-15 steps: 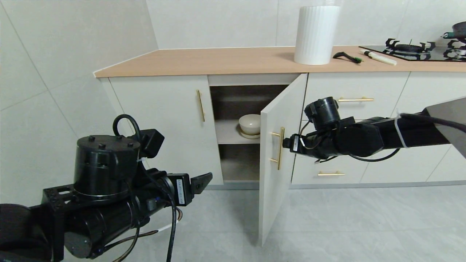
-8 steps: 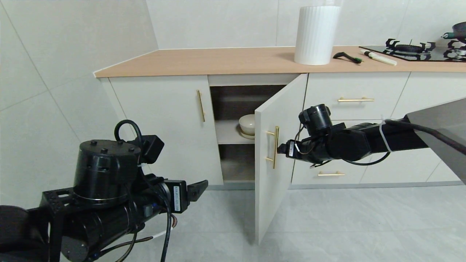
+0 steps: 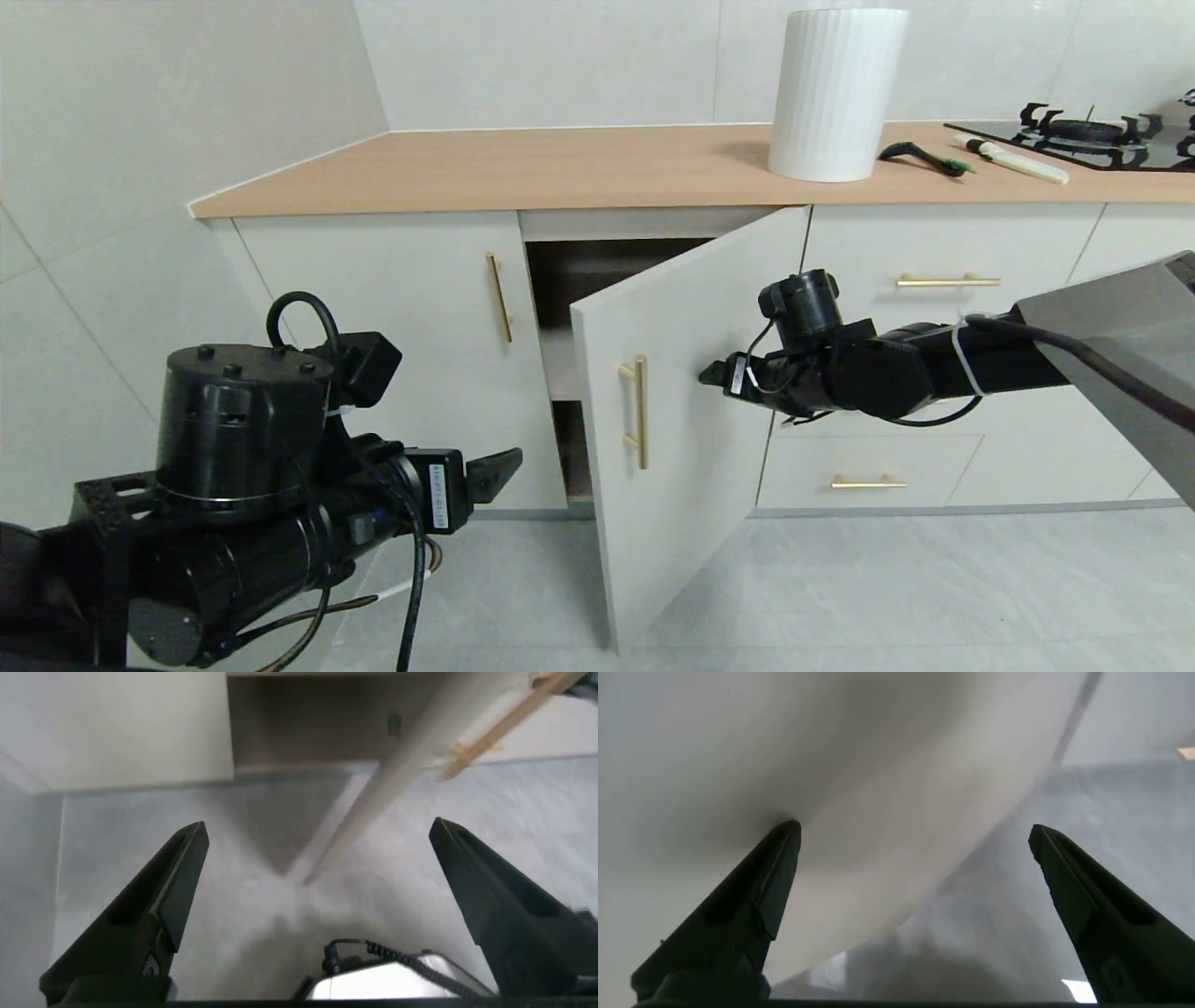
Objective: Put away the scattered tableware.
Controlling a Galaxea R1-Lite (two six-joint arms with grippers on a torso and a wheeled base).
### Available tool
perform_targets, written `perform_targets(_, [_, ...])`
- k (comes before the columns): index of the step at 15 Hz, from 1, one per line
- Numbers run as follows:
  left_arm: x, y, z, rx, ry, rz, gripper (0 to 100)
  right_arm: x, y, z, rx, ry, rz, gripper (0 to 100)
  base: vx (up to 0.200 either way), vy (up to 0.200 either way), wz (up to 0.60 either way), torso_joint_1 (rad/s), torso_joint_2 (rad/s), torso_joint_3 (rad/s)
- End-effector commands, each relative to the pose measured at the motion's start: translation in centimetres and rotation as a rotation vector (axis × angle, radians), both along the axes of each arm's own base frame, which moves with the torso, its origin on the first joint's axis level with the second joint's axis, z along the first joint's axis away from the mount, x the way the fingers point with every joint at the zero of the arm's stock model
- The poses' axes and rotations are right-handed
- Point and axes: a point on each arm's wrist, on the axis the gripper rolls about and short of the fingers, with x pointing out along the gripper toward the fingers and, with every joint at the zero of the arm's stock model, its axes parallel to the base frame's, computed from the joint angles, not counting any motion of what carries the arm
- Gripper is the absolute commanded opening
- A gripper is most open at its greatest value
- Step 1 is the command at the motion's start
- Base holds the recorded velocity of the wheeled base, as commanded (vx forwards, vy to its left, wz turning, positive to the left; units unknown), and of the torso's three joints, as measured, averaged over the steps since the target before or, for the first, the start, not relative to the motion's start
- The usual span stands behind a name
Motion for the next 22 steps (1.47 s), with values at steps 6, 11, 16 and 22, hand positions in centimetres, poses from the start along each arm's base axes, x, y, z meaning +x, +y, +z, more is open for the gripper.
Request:
perform_targets(6, [0.0,0.6,0.6,0.012,-0.033,0.032,100,2.1,0.9,-0.5,0.108,-0.012,-0.070,100,0.000,0.000,0.00,0.000,0.00,0.000])
perform_targets(11, [0.0,0.6,0.6,0.012,-0.035,0.034,100,4.9,2.0,-2.0,0.135,-0.075,-0.217,100,0.000,0.000,0.00,0.000,0.00,0.000])
perform_targets(16, [0.1,0.5,0.5,0.014,-0.031,0.032,100,5.8,2.3,-2.9,0.131,-0.089,-0.253,100,0.000,0.000,0.00,0.000,0.00,0.000])
perform_targets(22, [0.1,0.5,0.4,0.017,-0.026,0.032,100,8.3,0.7,-5.9,0.072,-0.112,-0.386,100,0.000,0.000,0.00,0.000,0.00,0.000])
